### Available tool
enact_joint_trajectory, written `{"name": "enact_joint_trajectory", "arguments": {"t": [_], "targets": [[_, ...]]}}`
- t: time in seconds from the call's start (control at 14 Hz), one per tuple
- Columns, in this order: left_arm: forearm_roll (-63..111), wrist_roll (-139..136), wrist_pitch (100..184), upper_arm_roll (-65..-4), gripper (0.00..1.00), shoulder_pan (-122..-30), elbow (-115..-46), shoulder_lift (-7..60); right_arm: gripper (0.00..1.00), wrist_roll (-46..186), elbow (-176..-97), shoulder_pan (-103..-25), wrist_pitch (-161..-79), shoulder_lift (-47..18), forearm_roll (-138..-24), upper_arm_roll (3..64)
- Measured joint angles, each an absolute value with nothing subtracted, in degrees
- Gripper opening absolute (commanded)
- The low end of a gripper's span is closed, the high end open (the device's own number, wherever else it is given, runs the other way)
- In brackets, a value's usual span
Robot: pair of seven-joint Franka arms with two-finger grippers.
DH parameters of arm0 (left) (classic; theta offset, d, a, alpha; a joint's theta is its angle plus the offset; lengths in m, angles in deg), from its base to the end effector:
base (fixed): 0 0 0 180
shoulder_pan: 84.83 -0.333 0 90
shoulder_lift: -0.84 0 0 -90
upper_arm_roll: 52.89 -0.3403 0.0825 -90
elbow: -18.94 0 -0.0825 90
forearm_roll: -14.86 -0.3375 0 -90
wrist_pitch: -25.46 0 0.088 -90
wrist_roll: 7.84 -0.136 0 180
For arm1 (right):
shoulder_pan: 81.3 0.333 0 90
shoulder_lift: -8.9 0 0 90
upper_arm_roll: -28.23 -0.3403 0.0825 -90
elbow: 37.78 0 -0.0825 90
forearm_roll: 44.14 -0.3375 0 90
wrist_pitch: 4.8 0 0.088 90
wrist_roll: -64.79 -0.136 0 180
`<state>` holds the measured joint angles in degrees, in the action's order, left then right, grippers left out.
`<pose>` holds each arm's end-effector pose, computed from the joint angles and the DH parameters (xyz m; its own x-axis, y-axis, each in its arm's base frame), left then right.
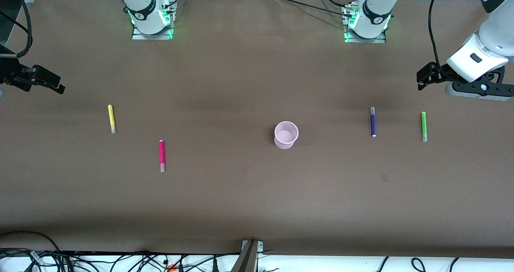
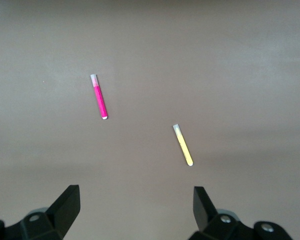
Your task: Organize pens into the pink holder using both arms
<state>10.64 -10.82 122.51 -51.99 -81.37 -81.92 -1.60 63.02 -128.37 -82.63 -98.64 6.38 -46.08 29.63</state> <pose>0.4979 -0.0289 0.5710 0.9902 -0.1365 -0.0280 -0.1382 -0.9878 -0.0721 0.5282 -0.0205 0.5986 0.9967 -0.0807 0.0117 -0.0802 -0.9962 -0.0331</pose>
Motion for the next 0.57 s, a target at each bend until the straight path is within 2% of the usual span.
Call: {"name": "enact_joint_trajectory", "arguments": {"t": [0.57], "targets": [[10.2,-10.8,122.6,-52.0,1.0,-81.4,-82.0,-1.6,1.0,63.0,-128.4,-82.6,-98.6,6.4,-46.1,29.6]]}}
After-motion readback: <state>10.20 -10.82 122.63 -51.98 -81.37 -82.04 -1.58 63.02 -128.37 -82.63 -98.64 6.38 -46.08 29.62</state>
